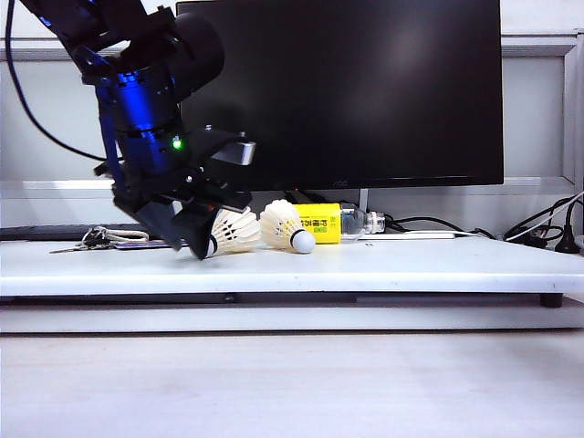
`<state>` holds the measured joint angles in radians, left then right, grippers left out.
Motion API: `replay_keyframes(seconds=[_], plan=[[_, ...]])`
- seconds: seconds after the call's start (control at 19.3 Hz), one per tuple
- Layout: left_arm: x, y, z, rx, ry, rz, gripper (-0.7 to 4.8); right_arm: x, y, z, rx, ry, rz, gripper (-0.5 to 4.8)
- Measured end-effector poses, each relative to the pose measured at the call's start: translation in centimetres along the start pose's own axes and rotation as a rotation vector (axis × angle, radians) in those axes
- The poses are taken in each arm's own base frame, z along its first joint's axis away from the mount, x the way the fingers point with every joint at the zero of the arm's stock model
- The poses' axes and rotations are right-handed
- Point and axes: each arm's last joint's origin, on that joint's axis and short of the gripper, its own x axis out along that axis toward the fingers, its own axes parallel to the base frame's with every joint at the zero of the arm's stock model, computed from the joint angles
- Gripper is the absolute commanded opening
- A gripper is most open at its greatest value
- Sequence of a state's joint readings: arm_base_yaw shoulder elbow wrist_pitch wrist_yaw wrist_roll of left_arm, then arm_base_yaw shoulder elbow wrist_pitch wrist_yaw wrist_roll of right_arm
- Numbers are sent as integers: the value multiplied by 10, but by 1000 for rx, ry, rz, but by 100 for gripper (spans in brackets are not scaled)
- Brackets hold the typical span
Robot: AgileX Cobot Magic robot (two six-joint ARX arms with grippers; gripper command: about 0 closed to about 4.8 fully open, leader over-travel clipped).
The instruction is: Stack the badminton balls on the table vertically.
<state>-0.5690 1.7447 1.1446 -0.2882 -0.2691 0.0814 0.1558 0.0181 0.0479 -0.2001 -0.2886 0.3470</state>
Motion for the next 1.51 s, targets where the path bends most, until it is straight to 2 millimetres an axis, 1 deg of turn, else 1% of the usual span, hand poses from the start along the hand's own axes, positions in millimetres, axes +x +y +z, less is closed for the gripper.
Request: replay_keyframes(seconds=[0.26, 0.62, 0.83, 0.99, 1.19, 1.3, 1.51], plan=[[0, -1, 7, 46, -69, -27, 184, 0, 0, 0, -3, 0, 0, -1], [2, 2, 8, 74, -93, -32, 185, 0, 0, 0, -4, -1, -1, -1], [13, 3, 5, 16, -70, -39, 187, 0, 0, 0, -4, 0, -1, -1], [17, 2, 6, -29, -86, -42, 186, 0, 0, 0, -4, 0, -1, -1], [19, 1, 7, -65, -95, -44, 169, 0, 0, 0, -4, 0, -1, -1], [19, 1, 7, -67, -94, -45, 119, 0, 0, 0, -4, 0, -1, -1], [19, 1, 6, -65, -83, -45, 119, 0, 0, 0, -7, 0, -1, -1]])
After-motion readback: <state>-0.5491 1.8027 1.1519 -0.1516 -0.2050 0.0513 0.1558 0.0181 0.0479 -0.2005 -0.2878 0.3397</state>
